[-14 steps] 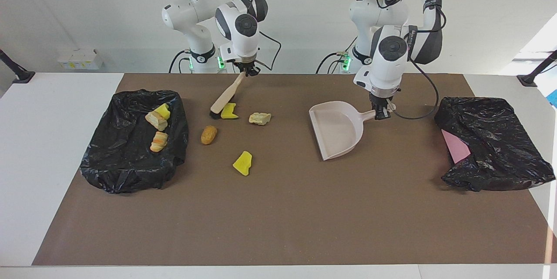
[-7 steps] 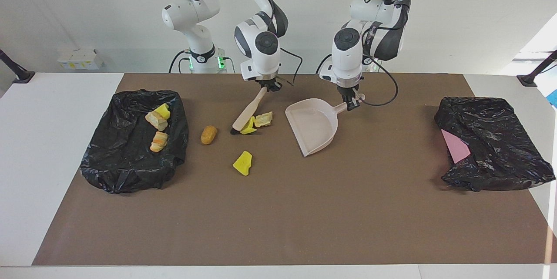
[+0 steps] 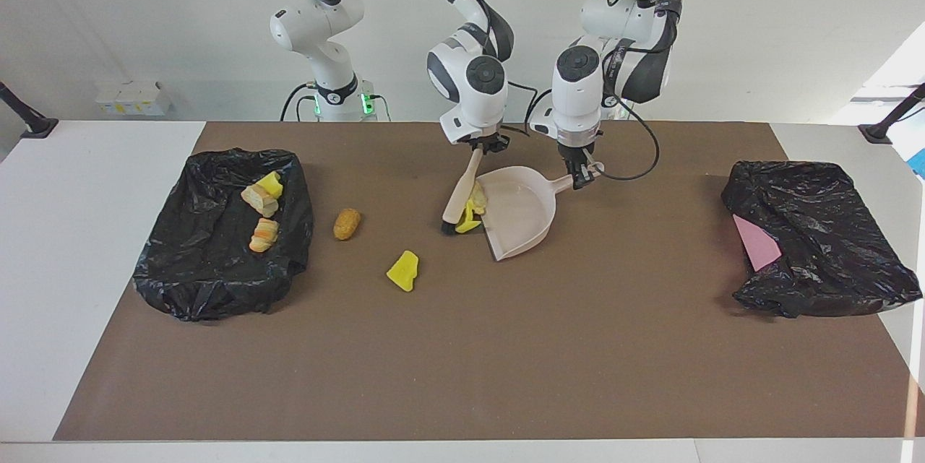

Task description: Sweep and dump trash in bin

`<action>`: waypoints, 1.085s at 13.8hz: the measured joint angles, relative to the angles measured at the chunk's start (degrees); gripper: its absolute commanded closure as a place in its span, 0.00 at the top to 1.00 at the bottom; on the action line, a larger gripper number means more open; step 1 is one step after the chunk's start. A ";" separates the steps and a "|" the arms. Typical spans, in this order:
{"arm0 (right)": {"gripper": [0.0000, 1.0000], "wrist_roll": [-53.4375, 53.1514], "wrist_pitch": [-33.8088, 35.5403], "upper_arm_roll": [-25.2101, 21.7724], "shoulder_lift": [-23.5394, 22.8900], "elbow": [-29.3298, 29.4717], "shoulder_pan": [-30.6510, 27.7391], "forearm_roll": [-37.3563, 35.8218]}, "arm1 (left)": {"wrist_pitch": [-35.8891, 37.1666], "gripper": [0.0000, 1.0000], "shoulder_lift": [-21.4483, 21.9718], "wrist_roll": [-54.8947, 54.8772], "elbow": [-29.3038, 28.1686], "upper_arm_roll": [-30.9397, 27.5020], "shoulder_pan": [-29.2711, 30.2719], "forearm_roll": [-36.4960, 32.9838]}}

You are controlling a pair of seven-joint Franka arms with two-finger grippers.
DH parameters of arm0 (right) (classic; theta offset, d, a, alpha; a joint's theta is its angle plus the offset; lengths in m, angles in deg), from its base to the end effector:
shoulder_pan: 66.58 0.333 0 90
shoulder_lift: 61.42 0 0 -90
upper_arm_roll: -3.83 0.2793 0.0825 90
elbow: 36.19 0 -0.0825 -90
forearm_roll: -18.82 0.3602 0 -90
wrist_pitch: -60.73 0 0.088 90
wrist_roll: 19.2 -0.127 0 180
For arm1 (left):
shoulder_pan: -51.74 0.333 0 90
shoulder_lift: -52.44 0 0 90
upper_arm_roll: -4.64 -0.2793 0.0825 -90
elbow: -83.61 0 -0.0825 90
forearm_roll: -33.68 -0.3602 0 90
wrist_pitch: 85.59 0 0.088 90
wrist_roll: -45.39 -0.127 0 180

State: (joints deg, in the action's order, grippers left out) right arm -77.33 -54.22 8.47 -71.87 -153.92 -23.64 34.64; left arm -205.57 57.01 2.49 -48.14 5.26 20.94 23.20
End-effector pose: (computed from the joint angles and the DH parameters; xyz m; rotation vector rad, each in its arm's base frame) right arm 0.3381 0.4014 0.2941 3.0239 -0.5035 -0.5234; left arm 0.4064 -0.2342 0.3299 -2.2916 1.9274 0.2103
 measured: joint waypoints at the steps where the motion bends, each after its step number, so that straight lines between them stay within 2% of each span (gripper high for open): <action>1: 0.00 0.21 -0.01 0.02 -0.01 0.37 0.87 0.00 | -0.20 0.00 -0.03 -0.22 -0.03 -0.02 0.00 0.46; 5: 0.00 1.28 0.25 0.07 -0.05 3.16 3.07 -0.85 | -1.28 0.00 -0.31 -3.36 -0.17 -0.31 0.43 4.67; 9: 0.00 1.58 6.73 0.09 -0.07 5.40 4.27 -8.35 | -4.87 0.00 -0.92 -5.91 -0.25 -0.77 1.54 7.78; 15: 0.00 1.60 8.74 -0.55 -0.89 5.90 0.79 -10.29 | -5.75 0.00 -1.64 -10.32 0.56 -1.11 3.65 9.60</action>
State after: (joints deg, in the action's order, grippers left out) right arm -75.73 -45.48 7.92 -72.76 -148.02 -22.85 24.35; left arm -211.32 55.38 -7.82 -47.58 4.15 24.59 32.81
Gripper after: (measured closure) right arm 0.736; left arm 0.683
